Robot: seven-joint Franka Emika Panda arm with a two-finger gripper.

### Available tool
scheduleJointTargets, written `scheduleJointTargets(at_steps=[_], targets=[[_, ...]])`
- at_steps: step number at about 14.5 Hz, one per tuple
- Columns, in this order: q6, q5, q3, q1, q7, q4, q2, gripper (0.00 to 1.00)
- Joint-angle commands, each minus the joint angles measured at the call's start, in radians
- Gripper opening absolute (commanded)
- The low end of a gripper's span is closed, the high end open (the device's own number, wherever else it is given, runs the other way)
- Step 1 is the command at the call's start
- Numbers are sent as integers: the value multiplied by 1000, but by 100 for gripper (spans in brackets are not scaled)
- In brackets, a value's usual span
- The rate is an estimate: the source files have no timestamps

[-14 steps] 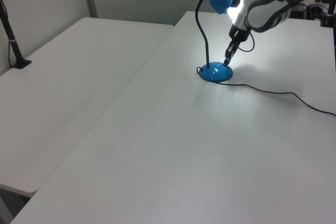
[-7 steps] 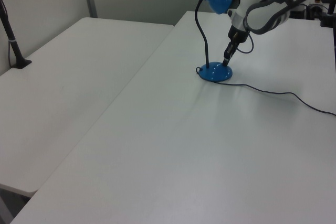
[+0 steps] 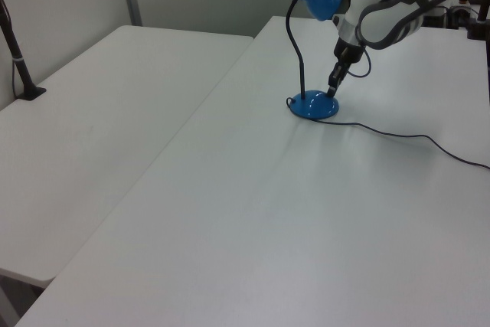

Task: Turn off the lamp
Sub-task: 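Lift the gripper up and away from the lamp base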

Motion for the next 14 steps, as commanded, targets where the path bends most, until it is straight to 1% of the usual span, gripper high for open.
scheduleJointTargets(at_steps=[1, 4, 5, 6, 7, 9, 10, 11, 12, 13, 14], targets=[[-135, 5, -3, -16, -2, -32, -26, 0], [-253, -3, -3, -34, -28, -18, -83, 0], [-320, -6, -4, -42, -45, -5, -100, 0], [-433, -8, -11, -50, -74, 23, -132, 0], [-509, -17, -12, -59, -96, 40, -158, 0], [-670, -76, -11, -70, -119, 75, -209, 0], [-748, -109, -11, -68, -119, 99, -230, 7], [-826, -132, -11, -68, -119, 126, -247, 26], [-896, -136, -11, -68, -120, 156, -262, 49], [-951, -140, -11, -68, -120, 184, -281, 77], [-991, -138, -11, -67, -119, 205, -302, 100]])
